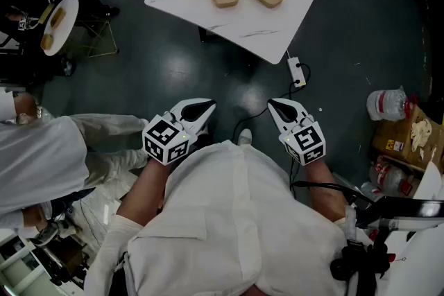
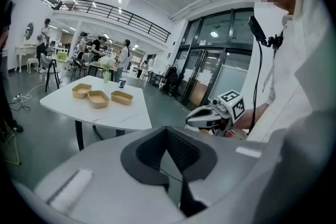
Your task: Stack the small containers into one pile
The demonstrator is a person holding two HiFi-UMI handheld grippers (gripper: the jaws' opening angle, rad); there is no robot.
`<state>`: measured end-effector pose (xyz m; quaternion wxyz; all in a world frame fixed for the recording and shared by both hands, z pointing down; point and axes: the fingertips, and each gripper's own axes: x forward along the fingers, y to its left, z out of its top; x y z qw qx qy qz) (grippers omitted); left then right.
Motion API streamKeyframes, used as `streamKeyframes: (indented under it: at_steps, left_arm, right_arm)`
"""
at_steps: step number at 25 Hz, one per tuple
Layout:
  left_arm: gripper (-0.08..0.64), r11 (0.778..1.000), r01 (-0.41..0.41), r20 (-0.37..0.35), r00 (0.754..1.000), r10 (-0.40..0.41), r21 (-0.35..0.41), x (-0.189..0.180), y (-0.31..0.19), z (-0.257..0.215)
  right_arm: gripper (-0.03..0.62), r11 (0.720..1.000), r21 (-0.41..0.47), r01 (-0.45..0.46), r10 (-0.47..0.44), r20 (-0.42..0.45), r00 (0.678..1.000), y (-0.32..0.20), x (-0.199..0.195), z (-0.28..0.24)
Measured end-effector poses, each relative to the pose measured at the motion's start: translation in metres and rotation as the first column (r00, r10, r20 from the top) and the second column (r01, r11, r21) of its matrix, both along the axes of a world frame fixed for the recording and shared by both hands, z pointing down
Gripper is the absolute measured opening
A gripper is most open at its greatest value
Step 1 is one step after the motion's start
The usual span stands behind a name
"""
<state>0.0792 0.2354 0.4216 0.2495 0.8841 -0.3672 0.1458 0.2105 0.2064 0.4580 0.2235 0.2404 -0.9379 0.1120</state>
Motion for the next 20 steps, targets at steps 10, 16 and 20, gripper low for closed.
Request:
streamKeyframes:
  at_steps: [10,16,20]
  left_arm:
    - [0.006,1.0,0.015,-0.003,1.0,-0.015,-0.001,0.006,-0.009,0.002]
    - [0.006,1.0,-0.016,-0.044,0.999,0.017,0.021,-0.026,-0.049,0.002]
    - [0.007,0.999,-0.022,-0.067,0.998,0.023,0.024,-0.077,-0.083,0.001]
  right_arm:
    - [0.004,0.999,0.011,-0.034,0.034,-0.001,0.999,-0.02,0.009,0.006]
    - [0.005,0.998,0.009,-0.067,0.067,-0.052,0.996,-0.052,-0.019,0.009]
    - [0.005,0.994,0.013,-0.109,0.11,-0.093,0.99,-0.088,-0.062,0.011]
